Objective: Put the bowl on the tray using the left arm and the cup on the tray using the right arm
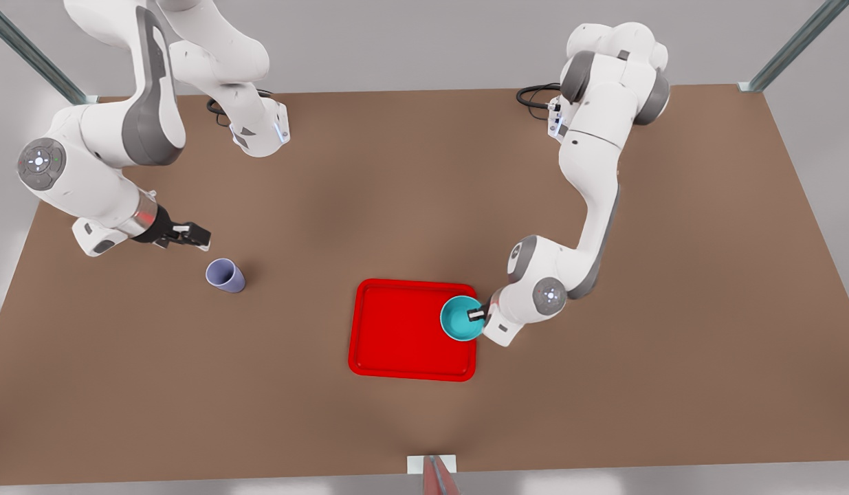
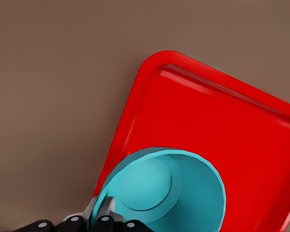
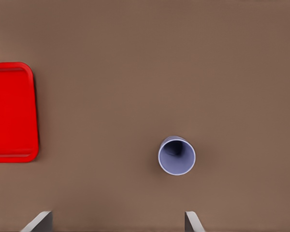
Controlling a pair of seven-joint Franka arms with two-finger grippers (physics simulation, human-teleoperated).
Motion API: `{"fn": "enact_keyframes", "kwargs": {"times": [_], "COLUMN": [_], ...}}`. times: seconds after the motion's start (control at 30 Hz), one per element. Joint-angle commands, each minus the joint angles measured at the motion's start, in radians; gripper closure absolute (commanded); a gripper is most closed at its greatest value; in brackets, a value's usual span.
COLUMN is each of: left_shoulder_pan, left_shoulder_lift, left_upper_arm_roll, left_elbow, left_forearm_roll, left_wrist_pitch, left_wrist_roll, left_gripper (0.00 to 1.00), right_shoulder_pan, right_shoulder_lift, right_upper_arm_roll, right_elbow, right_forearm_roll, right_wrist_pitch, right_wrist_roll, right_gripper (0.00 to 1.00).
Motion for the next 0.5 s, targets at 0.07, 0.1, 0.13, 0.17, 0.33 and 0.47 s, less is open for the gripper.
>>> {"fn": "enact_keyframes", "kwargs": {"times": [0.07,0.1,0.13,0.17,0.33,0.47], "left_shoulder_pan": [-0.006,-0.008,-0.014,-0.017,-0.02,0.017], "left_shoulder_lift": [0.015,0.028,0.029,0.029,0.038,-0.257], "left_upper_arm_roll": [-0.002,-0.002,-0.003,-0.003,0.003,0.207], "left_elbow": [0.008,0.008,0.008,0.008,0.008,-0.043], "left_forearm_roll": [-0.009,-0.011,-0.011,-0.012,-0.005,0.243], "left_wrist_pitch": [0.027,0.053,0.055,0.059,0.081,-0.295], "left_wrist_roll": [-0.017,-0.03,-0.038,-0.04,-0.017,0.692], "left_gripper": [0.79,0.79,0.79,0.79,0.0,0.0], "right_shoulder_pan": [-0.036,-0.036,-0.036,-0.036,-0.036,-0.036], "right_shoulder_lift": [0.0,-0.002,0.0,0.0,0.0,0.0], "right_upper_arm_roll": [-0.009,-0.009,-0.009,-0.009,-0.009,-0.011], "right_elbow": [0.0,0.0,-0.002,0.0,0.0,0.0], "right_forearm_roll": [0.0,0.0,0.0,0.0,0.0,0.0], "right_wrist_pitch": [0.0,0.0,0.0,0.0,0.0,0.002], "right_wrist_roll": [-0.002,-0.002,-0.002,-0.002,-0.002,-0.002], "right_gripper": [0.0,0.0,0.0,0.0,0.0,0.0]}}
